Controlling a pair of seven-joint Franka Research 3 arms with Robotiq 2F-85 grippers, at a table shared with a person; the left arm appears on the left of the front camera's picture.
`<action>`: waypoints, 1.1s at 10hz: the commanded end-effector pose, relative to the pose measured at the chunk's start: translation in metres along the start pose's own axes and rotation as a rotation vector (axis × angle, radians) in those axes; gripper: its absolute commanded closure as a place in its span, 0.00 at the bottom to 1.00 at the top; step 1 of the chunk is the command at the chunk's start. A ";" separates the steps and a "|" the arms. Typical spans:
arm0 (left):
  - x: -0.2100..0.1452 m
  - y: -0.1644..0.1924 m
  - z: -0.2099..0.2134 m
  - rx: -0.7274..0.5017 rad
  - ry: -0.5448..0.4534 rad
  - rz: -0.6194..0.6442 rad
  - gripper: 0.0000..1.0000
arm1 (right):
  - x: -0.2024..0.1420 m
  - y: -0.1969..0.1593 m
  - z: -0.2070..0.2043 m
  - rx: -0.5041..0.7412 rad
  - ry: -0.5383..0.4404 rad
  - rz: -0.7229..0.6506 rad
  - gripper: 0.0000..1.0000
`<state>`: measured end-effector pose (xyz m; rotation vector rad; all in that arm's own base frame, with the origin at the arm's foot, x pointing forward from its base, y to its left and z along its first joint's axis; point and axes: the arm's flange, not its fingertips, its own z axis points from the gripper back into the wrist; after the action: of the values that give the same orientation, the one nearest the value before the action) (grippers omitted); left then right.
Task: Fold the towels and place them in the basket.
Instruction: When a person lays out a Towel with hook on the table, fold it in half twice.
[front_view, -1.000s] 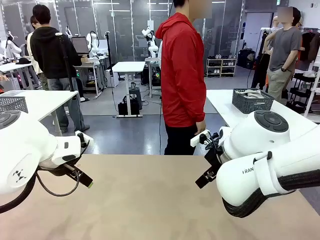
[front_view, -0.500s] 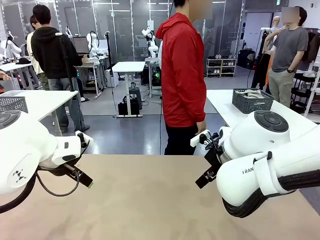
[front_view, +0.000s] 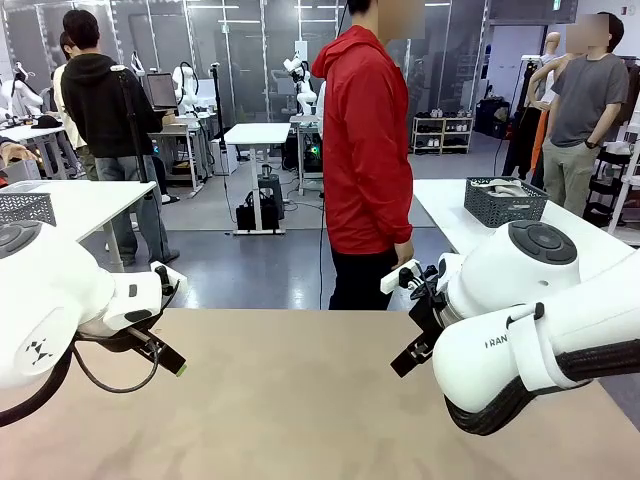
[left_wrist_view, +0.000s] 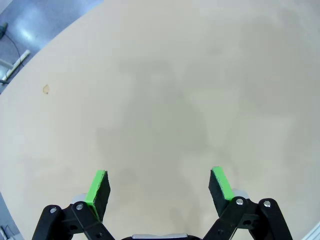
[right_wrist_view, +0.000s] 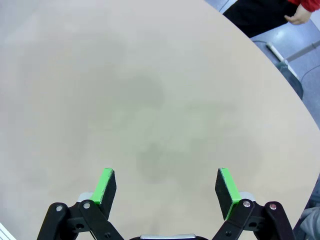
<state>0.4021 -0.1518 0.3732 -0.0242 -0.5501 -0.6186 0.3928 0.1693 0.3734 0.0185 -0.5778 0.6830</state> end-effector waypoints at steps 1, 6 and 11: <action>0.017 -0.006 0.006 -0.003 -0.030 -0.112 0.00 | 0.009 -0.008 0.009 0.025 -0.022 0.122 0.00; 0.061 -0.043 0.020 -0.144 -0.060 -0.518 0.00 | 0.044 0.003 0.036 0.110 -0.017 0.530 0.00; 0.073 -0.048 0.027 -0.304 -0.089 -0.907 0.00 | 0.054 0.025 0.033 0.266 -0.018 0.811 0.00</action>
<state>0.3992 -0.2344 0.4272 -0.0912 -0.5649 -1.5259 0.3872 0.2205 0.4222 -0.0116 -0.5329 1.4775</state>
